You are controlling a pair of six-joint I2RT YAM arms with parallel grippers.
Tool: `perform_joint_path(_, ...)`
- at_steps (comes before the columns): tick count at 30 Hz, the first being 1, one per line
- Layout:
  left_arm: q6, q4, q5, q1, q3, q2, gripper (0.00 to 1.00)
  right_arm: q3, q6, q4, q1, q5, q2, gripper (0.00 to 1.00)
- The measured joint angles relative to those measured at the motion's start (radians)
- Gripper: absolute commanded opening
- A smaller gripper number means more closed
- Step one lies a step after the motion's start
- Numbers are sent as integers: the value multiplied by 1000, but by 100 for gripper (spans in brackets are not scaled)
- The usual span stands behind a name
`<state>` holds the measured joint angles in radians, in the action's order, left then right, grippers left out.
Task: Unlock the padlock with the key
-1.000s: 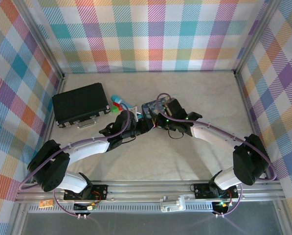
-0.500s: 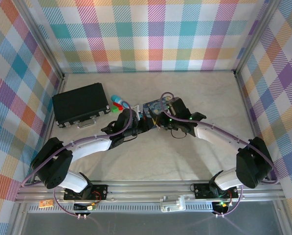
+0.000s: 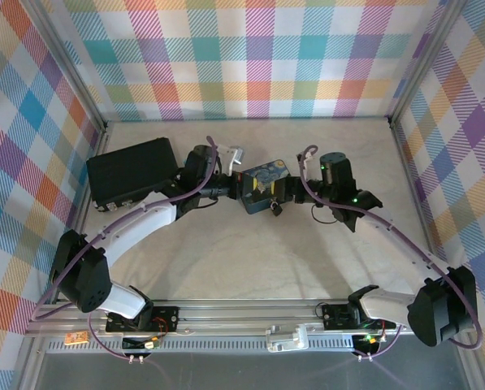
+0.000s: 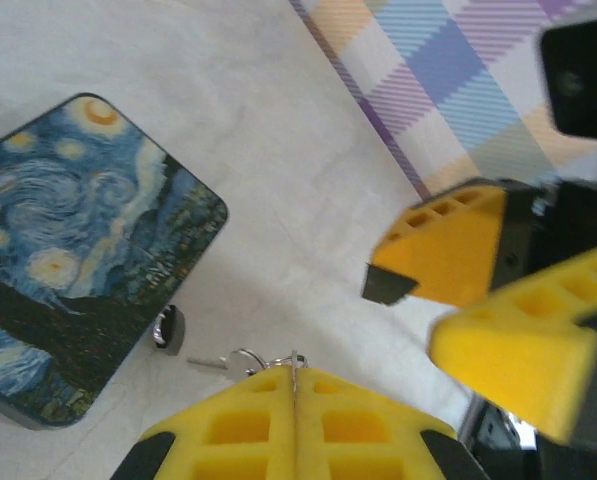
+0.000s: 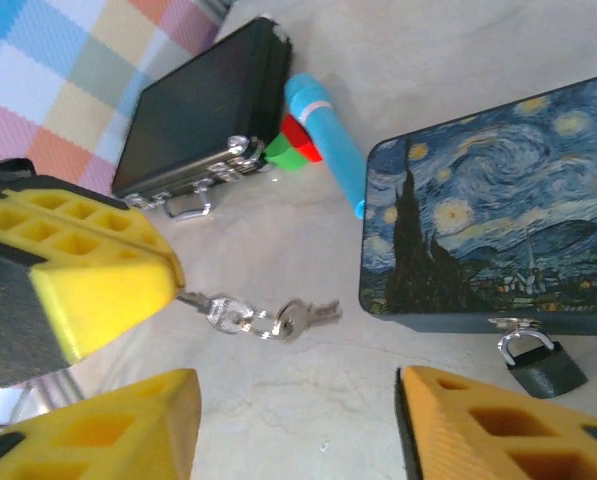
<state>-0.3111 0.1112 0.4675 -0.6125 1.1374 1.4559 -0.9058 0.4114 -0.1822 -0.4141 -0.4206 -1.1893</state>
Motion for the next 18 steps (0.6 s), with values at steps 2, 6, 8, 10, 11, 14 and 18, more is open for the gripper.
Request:
perform_joint_path(2, 62, 64, 55, 6, 32, 6, 0, 22, -13, 36, 32, -89, -3, 47)
perform_joint_path(6, 160, 161, 128, 8, 59, 10, 0, 39, -43, 108, 49, -229, -11, 46)
perform_joint_path(8, 186, 188, 148, 9, 58, 10, 0, 39, -58, 146, 49, -285, -25, 45)
perform_joint_path(10, 201, 200, 161, 11, 58, 10, 0, 39, -61, 187, 49, -343, -50, 45)
perform_joint_path(11, 204, 201, 166, 12, 58, 10, 0, 41, -60, 210, 49, -369, -64, 45)
perform_joint_path(14, 204, 200, 177, 14, 58, 10, 0, 67, -47, 282, 49, -420, -101, 45)
perform_joint_path(18, 204, 197, 186, 14, 58, 10, 0, 117, -27, 343, 49, -457, -114, 46)
